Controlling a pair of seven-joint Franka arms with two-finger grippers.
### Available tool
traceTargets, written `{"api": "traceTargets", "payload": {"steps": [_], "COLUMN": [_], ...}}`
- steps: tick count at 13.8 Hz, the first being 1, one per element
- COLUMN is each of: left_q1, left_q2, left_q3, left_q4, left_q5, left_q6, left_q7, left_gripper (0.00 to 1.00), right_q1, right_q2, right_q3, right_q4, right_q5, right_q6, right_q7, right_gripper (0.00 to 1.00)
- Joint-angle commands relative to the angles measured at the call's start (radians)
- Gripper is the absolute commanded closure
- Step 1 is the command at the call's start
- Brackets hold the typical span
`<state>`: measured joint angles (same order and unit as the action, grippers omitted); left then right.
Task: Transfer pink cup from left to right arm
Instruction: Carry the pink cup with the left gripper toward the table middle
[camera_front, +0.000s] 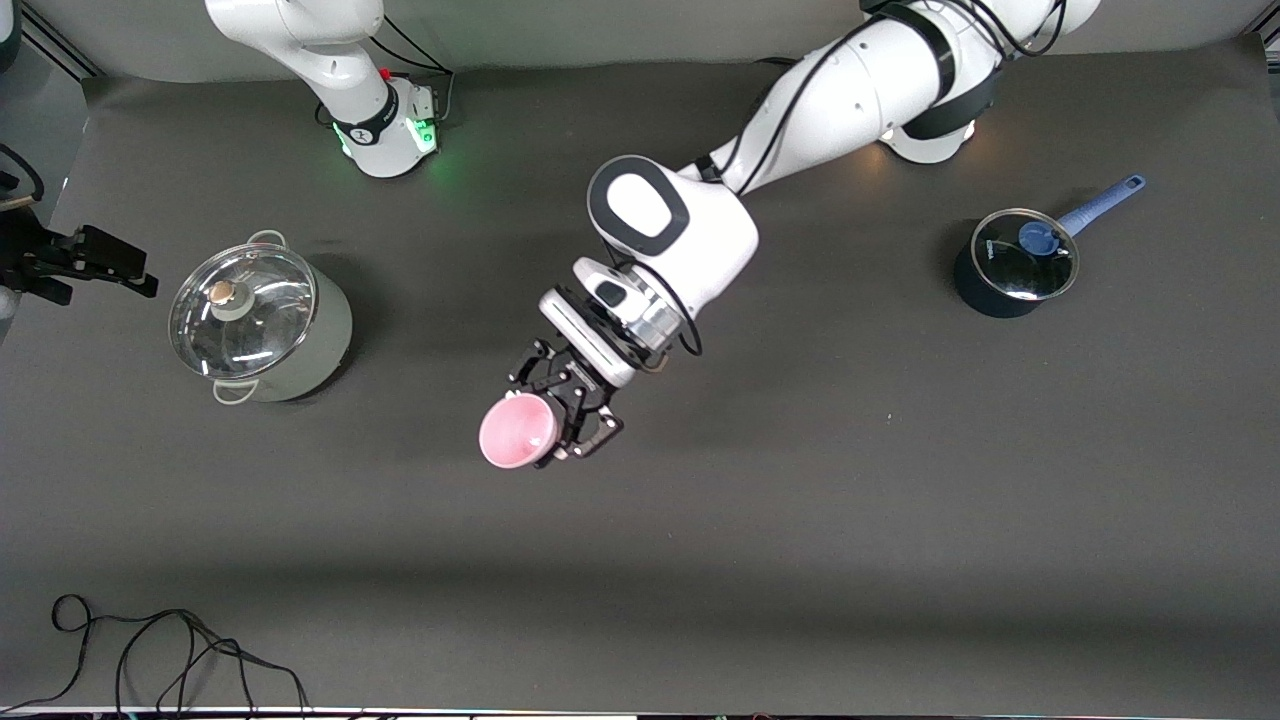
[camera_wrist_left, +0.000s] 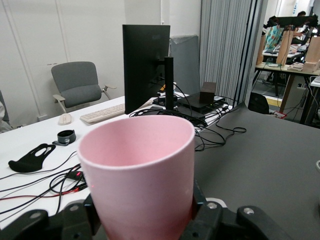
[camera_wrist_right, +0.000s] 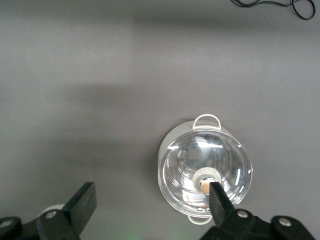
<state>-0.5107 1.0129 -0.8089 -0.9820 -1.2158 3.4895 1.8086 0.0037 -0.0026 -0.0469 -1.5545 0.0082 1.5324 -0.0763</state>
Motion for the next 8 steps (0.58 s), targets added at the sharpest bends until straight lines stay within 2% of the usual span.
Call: {"api": "traceTargets", "payload": {"steps": [1, 5, 7, 8], "left_q1": [-0.086, -0.231, -0.264, -0.267], "left_q2": [-0.03, -0.028, -0.03, -0.03], "left_q3": [0.103, 0.337, 0.399, 0.407], "left_q4": [0.023, 0.06, 0.06, 0.06], "left_q5": [-0.002, -0.002, -0.002, -0.002], "left_q6": [0.019, 0.019, 0.017, 0.017], "left_q7": [-0.086, -0.257, -0.327, -0.328], "left_gripper": [1.0, 1.0, 1.0, 1.0], "right_q1": [0.05, 0.128, 0.15, 0.151], "right_q2": [0.03, 0.159, 0.184, 0.184], "right_q3": [0.002, 0.002, 0.002, 0.002], "right_q4": [0.063, 0.221, 0.263, 0.264], "right_q5": [0.016, 0.018, 0.033, 0.061], "right_q6": [-0.003, -0.005, -0.014, -0.015], "right_q7": [0.105, 0.39, 0.519, 0.605], "right_gripper": [0.0, 0.0, 0.0, 0.0]}}
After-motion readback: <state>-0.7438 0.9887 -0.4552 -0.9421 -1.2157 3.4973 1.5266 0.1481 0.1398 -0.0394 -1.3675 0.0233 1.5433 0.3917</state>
